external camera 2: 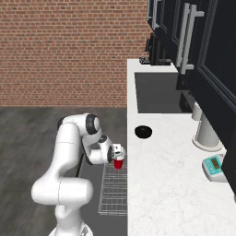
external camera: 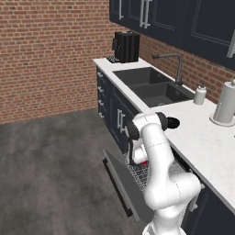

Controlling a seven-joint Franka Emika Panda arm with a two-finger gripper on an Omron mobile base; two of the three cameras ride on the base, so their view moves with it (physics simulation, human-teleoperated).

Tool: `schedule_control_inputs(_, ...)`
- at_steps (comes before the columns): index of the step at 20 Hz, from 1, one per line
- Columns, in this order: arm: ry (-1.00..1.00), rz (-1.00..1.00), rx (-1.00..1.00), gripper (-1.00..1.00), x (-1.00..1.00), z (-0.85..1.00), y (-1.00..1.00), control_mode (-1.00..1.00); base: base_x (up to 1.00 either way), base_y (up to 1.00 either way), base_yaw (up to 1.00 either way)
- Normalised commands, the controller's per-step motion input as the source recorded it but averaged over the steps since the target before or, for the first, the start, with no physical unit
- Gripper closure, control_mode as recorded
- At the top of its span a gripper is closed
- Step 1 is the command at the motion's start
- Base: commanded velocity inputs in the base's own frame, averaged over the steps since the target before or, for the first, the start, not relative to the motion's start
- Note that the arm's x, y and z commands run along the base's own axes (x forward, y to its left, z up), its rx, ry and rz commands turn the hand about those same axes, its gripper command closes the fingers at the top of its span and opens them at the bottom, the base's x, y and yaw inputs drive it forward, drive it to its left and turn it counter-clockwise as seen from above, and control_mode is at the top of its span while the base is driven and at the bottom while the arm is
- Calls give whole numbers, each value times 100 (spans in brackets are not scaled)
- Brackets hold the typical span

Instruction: Pick up the cup and bowl from the counter, place them in the dishwasher, and close the dishwasher door.

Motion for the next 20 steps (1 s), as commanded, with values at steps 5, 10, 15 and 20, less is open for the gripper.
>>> schedule_control_inputs(5,0,0,0,100,14,-35,0,-100,0,0,0)
schedule_control_inputs(10,0,1,0,100,12,-38,0,-100,0,0,0)
schedule_control_inputs(15,0,1,0,100,2,-36,0,-100,0,0,0)
schedule_control_inputs(20,0,1,0,-100,0,-35,1,-100,0,0,0)
